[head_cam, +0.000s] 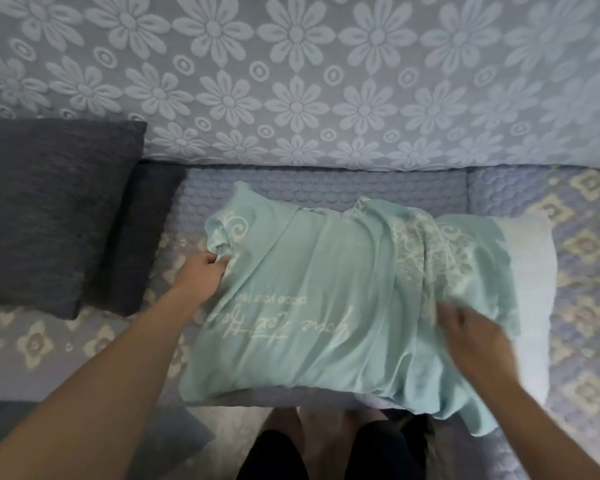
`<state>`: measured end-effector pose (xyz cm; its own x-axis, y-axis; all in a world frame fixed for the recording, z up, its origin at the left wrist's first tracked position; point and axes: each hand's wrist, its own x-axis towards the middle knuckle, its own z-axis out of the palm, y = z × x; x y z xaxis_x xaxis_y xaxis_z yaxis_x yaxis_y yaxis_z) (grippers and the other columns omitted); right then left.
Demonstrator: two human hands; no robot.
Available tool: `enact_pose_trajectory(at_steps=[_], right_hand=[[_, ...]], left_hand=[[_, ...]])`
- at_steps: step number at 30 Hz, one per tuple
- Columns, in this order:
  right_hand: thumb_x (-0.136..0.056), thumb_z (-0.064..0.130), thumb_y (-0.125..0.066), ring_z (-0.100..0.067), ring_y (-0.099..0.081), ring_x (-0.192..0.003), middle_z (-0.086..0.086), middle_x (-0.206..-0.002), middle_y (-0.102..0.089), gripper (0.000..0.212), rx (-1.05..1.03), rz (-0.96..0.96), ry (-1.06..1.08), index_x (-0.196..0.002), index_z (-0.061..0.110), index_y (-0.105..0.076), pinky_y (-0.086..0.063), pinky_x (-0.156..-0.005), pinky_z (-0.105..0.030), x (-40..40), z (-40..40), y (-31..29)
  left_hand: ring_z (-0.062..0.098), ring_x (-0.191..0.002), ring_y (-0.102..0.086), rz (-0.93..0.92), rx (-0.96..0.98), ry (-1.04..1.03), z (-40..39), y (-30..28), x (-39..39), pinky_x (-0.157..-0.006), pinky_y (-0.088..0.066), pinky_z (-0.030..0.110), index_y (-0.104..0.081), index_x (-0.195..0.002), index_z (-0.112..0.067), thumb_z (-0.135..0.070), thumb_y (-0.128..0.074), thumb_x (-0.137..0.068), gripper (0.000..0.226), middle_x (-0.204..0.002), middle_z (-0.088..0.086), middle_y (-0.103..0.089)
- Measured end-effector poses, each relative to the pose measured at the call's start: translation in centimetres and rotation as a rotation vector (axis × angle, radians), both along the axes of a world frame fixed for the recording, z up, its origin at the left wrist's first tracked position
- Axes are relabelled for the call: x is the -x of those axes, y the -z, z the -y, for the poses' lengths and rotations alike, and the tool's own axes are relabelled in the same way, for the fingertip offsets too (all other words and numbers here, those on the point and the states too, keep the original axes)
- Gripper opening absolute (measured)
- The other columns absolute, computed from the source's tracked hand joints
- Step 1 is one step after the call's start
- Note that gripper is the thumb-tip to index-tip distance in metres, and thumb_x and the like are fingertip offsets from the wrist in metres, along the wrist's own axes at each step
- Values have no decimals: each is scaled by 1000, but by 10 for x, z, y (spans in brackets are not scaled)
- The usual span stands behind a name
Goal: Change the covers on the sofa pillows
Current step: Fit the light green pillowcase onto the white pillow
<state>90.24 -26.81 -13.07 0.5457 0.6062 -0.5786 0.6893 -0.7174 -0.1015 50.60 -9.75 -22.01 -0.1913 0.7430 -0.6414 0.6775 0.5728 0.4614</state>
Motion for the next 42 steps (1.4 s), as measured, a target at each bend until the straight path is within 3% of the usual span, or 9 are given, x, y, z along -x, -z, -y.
enact_pose_trajectory(at_steps=[5,12,16,19,24,27,33,39,42], right_hand=[[-104,42,-37,-37,-62,-89,-14,-94,-66,34,-62,-61,-21,-90,15,-52,-43,-72,-39,49,4,24],[-103,46,-27,-48,-62,-98,-31,-103,-63,56,-3,303,292,-107,4,-63,-49,-83,-50,-58,52,5],[-102,41,-43,-44,-57,-103,-29,-111,-59,39,-169,66,420,-107,3,-53,-42,-83,-47,-11,53,14],[-92,44,-63,-36,-53,-110,-13,-122,-49,55,-215,-96,494,-126,5,-43,-41,-91,-48,35,72,24],[-81,58,-69,-38,-57,-112,-16,-117,-61,66,56,-148,467,-120,6,-54,-46,-89,-45,70,124,63],[-81,61,-66,-36,-60,-105,-16,-110,-67,60,223,-204,387,-107,7,-64,-49,-88,-43,74,134,81],[-97,40,-57,-45,-58,-104,-27,-110,-65,44,149,-141,389,-107,-3,-64,-43,-79,-41,73,110,77],[-101,50,-42,-44,-63,-104,-24,-111,-66,49,218,133,216,-110,6,-62,-45,-78,-44,46,134,51],[-93,37,-50,-36,-67,-98,-19,-105,-68,39,353,-38,256,-112,7,-65,-54,-81,-42,40,141,67]], left_hand=[[33,-93,-61,-109,-58,-15,6,-5,-14,-76,-41,35,-65,-84,-9,-33,-56,-101,31,-91,15,-66],[42,-102,-62,-205,-200,-61,-18,-12,-5,-90,-49,43,-71,-103,-2,-25,-59,-97,27,-109,27,-68],[40,-108,-60,-93,-212,-7,-4,-3,-13,-92,-46,44,-66,-110,-8,-33,-57,-98,30,-113,21,-67],[40,-126,-48,-119,-147,-60,40,4,2,-109,-35,46,-54,-131,-8,-45,-62,-95,52,-132,21,-55],[34,-89,-60,-68,-60,-289,144,1,18,-84,-49,46,-54,-88,-11,-43,-59,-96,34,-90,12,-62],[25,-82,-61,29,27,-246,175,1,7,-75,-47,40,-57,-88,-13,-50,-54,-98,39,-86,6,-63],[27,-72,-50,-93,-65,-103,158,-9,-10,-65,-32,37,-40,-71,-14,-27,-44,-106,38,-70,4,-49],[36,-87,-58,-241,-190,-166,123,-29,43,-78,-43,43,-60,-86,-2,-21,-50,-102,27,-92,21,-64],[42,-98,-60,-280,-53,-173,129,-27,45,-86,-46,44,-66,-97,-2,-24,-51,-102,27,-105,25,-67]])
